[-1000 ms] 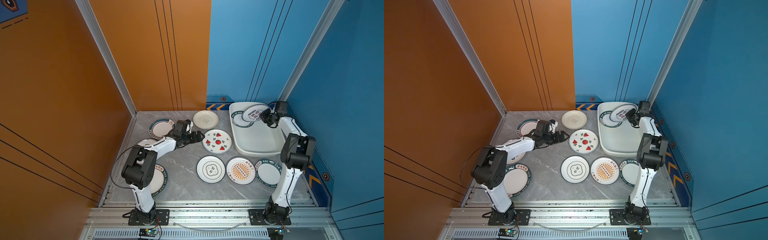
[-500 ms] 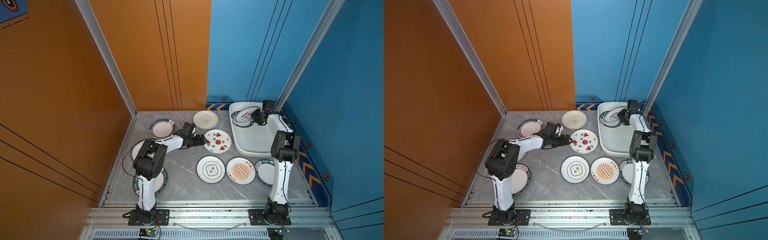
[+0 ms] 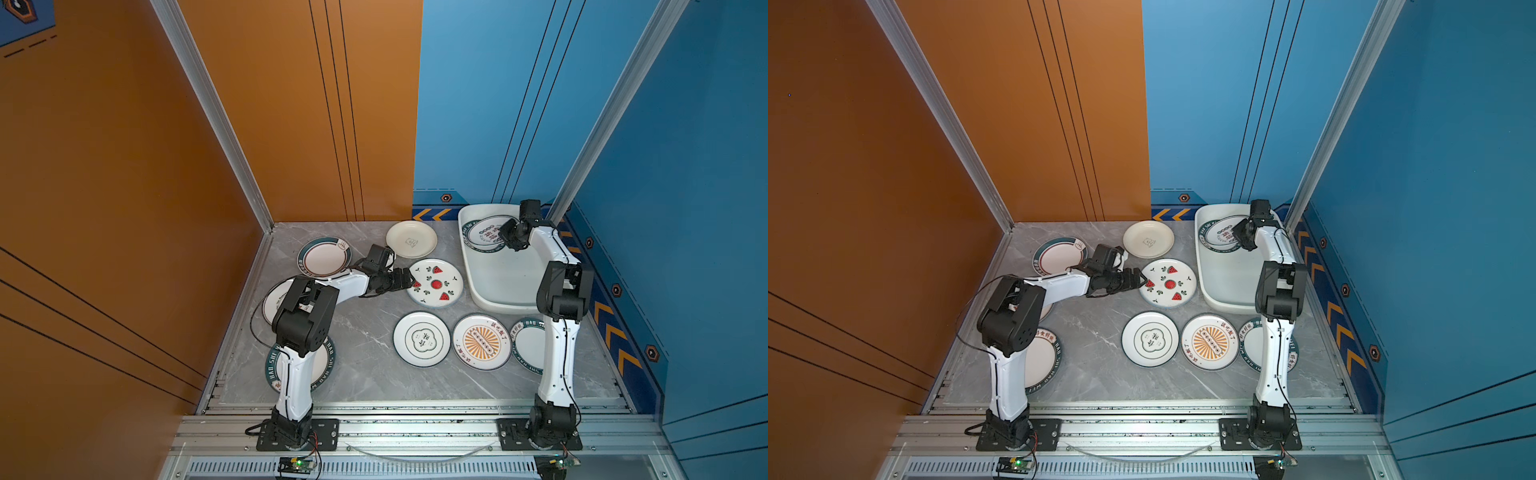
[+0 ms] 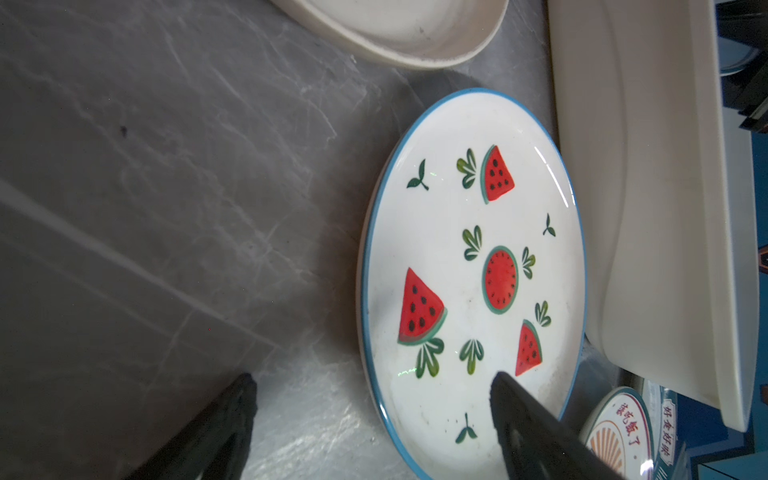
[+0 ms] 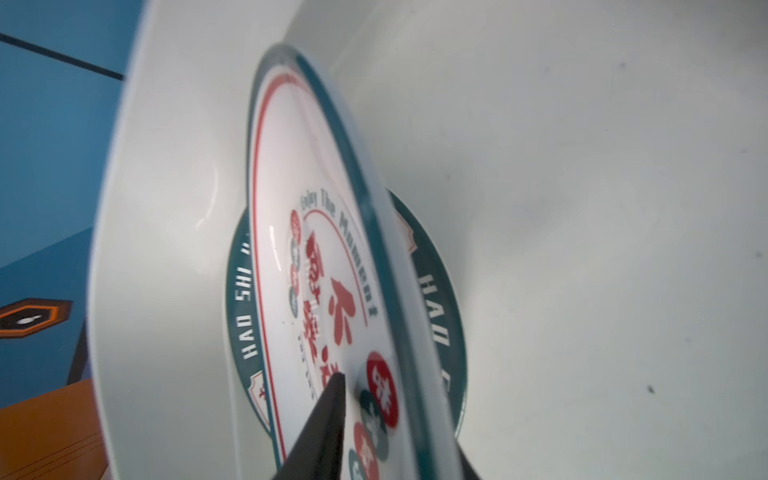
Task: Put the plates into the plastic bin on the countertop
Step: 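Lower the red-text plate into the bin while left gripper reaches to watermelon plate, then tilt watermelon-print plate up with left gripper while right gripper releases and approaches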
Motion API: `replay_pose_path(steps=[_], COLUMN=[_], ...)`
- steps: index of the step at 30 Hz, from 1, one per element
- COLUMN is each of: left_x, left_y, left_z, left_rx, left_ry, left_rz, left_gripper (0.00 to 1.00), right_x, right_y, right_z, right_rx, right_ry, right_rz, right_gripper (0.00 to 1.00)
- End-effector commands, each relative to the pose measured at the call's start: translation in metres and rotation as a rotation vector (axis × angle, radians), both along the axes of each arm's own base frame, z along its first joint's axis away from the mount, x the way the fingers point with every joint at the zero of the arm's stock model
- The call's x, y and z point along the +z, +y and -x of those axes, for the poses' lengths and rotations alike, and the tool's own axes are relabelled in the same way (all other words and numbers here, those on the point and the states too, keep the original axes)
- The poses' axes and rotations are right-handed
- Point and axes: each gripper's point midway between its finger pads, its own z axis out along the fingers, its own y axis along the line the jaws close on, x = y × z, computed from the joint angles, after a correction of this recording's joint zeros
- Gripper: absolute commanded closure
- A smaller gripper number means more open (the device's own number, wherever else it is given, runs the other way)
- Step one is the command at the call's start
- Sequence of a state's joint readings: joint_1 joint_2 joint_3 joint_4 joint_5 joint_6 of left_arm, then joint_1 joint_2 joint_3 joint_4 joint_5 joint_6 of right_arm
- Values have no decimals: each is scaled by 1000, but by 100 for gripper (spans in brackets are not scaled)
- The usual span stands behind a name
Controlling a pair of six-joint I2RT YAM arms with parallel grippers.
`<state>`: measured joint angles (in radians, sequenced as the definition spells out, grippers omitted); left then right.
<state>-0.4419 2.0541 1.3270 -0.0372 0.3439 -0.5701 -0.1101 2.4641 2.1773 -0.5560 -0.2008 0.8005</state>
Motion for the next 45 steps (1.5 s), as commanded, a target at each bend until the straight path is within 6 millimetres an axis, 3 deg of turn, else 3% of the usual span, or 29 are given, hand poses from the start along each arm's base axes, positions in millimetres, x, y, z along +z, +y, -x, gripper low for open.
replay_pose_path(steps=[1, 9, 17, 27, 31, 41, 45], left_x=[-7, -8, -9, -14, -17, -29, -35], left_y=[-7, -11, -10, -15, -22, -34, -32], left_z=[3, 5, 9, 11, 11, 10, 11], left_rx=[-17, -23, -30, -35, -41, -53, -54], left_ry=[21, 28, 32, 40, 48, 63, 69], left_rz=[10, 17, 14, 22, 33, 50, 45], left_gripper=[11, 12, 12, 12, 12, 35, 50], right_x=[-1, -1, -14, 1, 17, 61, 76], right_y=[-1, -3, -3, -7, -12, -11, -8], right_z=[6, 16, 24, 34, 45, 89, 108], right_rx=[15, 54, 88, 106, 107, 83, 85], right_ry=[36, 80, 135, 160, 162, 42, 4], right_rz=[45, 133, 169, 274, 330, 282, 259], right_gripper=[66, 55, 49, 45, 45, 46, 46])
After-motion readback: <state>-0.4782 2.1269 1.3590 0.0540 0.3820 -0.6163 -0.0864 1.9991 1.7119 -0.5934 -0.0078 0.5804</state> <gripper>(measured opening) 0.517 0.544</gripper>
